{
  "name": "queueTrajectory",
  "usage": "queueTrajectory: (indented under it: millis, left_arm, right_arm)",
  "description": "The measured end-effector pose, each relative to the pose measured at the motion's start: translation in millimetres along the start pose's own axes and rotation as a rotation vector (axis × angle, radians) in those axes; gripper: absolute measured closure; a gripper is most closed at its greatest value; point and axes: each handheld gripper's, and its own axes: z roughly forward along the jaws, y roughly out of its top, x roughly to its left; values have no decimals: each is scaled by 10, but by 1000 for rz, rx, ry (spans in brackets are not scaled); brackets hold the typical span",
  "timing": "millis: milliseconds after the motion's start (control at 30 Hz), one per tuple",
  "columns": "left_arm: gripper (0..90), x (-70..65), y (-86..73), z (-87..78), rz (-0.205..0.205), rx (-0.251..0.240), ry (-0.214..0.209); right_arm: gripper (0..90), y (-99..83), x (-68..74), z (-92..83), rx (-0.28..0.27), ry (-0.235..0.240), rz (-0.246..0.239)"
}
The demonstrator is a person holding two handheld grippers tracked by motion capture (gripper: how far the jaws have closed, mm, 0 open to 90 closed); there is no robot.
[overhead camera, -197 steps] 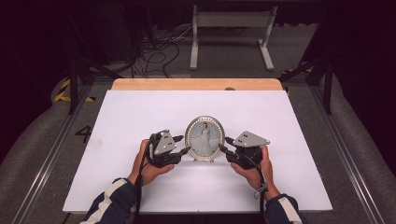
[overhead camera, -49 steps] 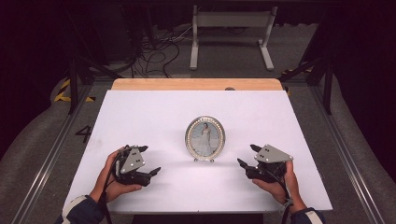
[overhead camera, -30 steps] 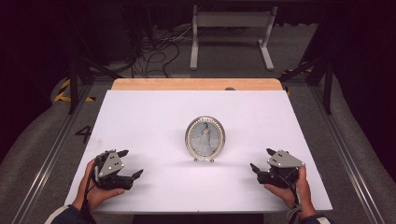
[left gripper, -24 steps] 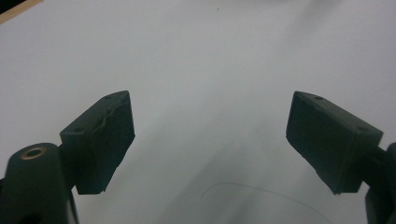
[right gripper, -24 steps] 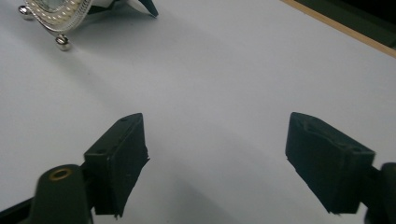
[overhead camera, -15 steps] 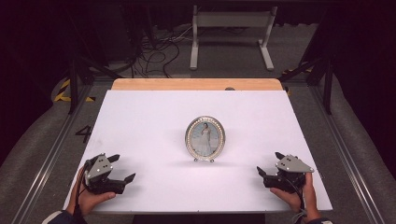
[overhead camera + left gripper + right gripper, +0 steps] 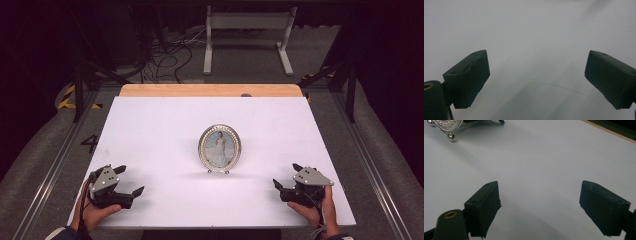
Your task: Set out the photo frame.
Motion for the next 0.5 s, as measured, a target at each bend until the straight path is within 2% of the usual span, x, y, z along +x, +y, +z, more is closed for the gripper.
queueTrajectory:
  millis: [133, 500]
  left_arm:
    - [67, -16, 10, 0, 2, -11, -10]
    - [65, -22, 12, 29, 17, 14, 3]
  right_arm:
    - [167, -1, 18, 0, 1, -1, -2]
    - [158, -5, 11, 0, -7, -9, 1]
